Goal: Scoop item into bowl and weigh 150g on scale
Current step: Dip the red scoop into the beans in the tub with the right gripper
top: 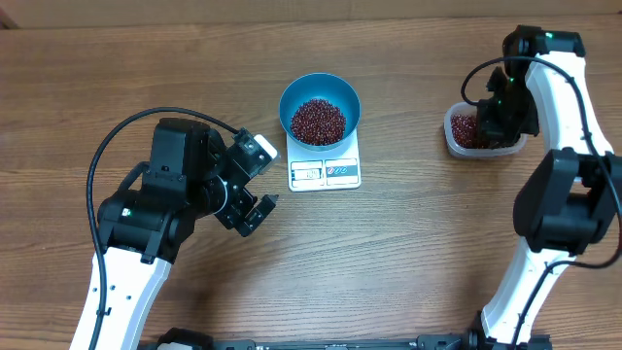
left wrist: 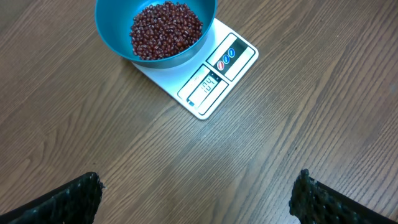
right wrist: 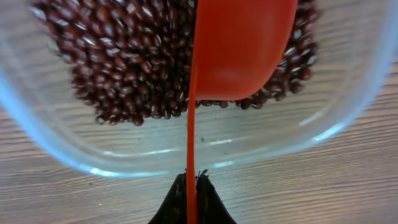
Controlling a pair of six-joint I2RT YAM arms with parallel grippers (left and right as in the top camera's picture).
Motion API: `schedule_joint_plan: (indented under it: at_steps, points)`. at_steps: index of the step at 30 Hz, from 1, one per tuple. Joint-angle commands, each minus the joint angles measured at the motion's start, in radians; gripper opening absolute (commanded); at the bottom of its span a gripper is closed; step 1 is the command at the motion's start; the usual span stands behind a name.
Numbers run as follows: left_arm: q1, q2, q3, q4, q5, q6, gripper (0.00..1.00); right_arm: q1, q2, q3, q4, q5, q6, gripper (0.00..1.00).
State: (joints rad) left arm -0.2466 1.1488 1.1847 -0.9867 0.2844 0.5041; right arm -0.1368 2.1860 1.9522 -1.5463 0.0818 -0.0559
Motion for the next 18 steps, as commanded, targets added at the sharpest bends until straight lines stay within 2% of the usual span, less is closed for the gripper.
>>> schedule_joint_plan:
  at_steps: [1,14,18]
  points:
    - [0.004,0.003,0.023,0.003,0.000,-0.011,1.00,-0.002,0.065,0.018,-0.017,0.006,0.004,0.04]
    - [0.004,0.003,0.023,0.003,0.000,-0.011,1.00,0.005,0.077,0.034,-0.050,-0.182,-0.081,0.04]
    - [0.004,0.003,0.023,0.003,0.000,-0.011,1.00,0.003,0.077,0.033,-0.054,-0.281,-0.150,0.04]
